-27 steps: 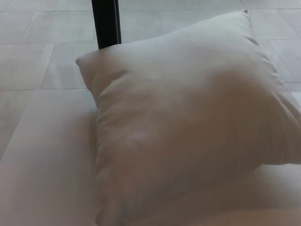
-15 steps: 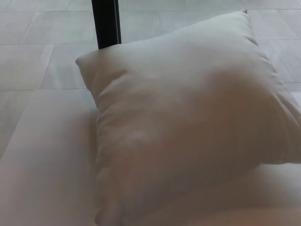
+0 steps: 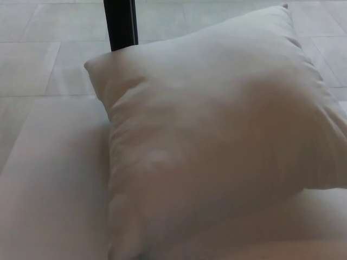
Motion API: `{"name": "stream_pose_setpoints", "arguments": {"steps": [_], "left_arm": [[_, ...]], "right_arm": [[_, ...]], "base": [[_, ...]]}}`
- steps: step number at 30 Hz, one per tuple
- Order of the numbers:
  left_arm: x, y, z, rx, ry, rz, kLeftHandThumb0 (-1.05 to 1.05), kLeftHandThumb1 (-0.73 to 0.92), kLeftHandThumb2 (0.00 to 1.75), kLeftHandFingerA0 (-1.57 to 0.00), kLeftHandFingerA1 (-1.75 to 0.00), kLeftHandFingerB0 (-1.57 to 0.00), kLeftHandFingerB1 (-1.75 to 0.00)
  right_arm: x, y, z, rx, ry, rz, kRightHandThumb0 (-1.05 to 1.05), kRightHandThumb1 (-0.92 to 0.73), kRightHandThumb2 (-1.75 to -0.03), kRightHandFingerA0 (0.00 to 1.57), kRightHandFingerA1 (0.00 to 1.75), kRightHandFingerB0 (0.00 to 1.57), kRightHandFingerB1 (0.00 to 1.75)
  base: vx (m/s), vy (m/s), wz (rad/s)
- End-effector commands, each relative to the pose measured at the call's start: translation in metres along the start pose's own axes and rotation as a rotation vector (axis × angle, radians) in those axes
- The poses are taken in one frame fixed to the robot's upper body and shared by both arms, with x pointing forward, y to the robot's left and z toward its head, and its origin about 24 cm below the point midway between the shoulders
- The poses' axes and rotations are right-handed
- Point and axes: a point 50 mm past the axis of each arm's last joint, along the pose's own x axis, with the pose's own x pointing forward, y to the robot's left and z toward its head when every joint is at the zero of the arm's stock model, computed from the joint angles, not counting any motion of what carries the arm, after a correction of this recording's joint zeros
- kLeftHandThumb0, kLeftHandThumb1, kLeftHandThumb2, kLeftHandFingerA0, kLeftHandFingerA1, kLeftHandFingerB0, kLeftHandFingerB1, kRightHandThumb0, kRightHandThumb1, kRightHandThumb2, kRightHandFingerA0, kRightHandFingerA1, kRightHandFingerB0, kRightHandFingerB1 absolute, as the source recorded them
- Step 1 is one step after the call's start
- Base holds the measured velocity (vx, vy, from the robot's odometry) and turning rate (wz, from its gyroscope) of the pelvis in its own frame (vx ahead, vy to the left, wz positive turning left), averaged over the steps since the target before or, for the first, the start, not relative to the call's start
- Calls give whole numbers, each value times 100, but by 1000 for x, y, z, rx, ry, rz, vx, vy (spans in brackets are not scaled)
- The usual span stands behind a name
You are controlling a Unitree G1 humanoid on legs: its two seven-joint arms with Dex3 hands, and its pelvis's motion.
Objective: The robot uses its left hand to press on the left side of the pillow kept in the middle of the desk and uses its right hand to lift up and the right side of the pillow and turn it over
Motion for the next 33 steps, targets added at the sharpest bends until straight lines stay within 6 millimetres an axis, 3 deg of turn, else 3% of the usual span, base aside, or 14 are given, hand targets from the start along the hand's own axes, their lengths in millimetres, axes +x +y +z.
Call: {"name": "stream_pose_setpoints", "arguments": {"steps": [1,2,5,6,8,10,12,13,15,16,25,27,28,33], "left_arm": [[-5,-104,31,-160,118,-221,-70,67,95,-28,-59,-14,-47],[-9,-115,24,-148,145,-251,-66,85,63,-34,-54,-19,-37],[-12,-120,17,-133,181,-265,-65,83,64,-36,-54,-19,-36],[-15,-124,10,-93,215,-287,-67,67,98,-31,-57,-14,-46],[-25,-137,-9,-32,276,-352,-63,83,64,-37,-54,-19,-35],[-32,-141,-21,-15,329,-405,-67,68,95,-32,-57,-12,-44],[-36,-144,-28,44,343,-426,-65,85,63,-37,-51,-18,-33],[-39,-145,-32,53,355,-439,-67,69,96,-32,-58,-14,-46],[-45,-149,-42,96,390,-467,-66,86,65,-36,-54,-17,-34],[-48,-150,-45,102,413,-461,-68,69,98,-34,-59,-13,-45],[-61,-166,-64,304,536,-552,-76,71,101,-31,-59,-9,-44],[-64,-167,-68,339,550,-582,-75,90,67,-29,-51,-11,-31],[-66,-168,-71,336,559,-582,-77,71,100,-24,-57,-6,-43],[-75,-172,-85,414,645,-602,-79,72,102,-31,-65,-14,-48]], "right_arm": [[1,124,76,99,-85,377,-95,-88,-68,44,44,28,29],[1,137,71,81,-57,418,-96,-90,-68,45,44,28,29],[-1,145,67,66,-35,435,-95,-90,-68,47,45,30,30],[-3,153,63,49,-24,447,-96,-89,-68,48,46,32,30],[-11,172,50,-51,0,538,-97,-92,-70,47,42,27,29],[-16,182,40,-74,27,573,-97,-91,-69,49,41,27,29],[-18,187,33,-82,56,573,-99,-90,-68,51,41,30,29],[-21,191,29,-90,75,585,-100,-90,-68,51,42,31,30],[-24,197,17,-123,104,595,-98,-91,-68,49,45,32,30],[-24,198,13,-121,120,593,-97,-91,-68,46,45,31,30],[-31,210,-26,-143,259,564,-95,-90,-68,50,43,34,30],[-33,212,-31,-154,279,564,-93,-90,-68,50,43,34,31],[-34,213,-34,-159,292,567,-93,-89,-68,48,42,33,31],[-41,220,-51,-219,324,590,-93,-91,-68,48,43,33,30]], "base": [[0,0,0],[0,0,0],[0,0,0],[0,0,0],[0,0,0],[0,0,0],[0,0,0],[0,0,0],[0,0,0],[0,0,0],[0,0,0],[0,0,0],[0,0,0],[0,0,0]]}}
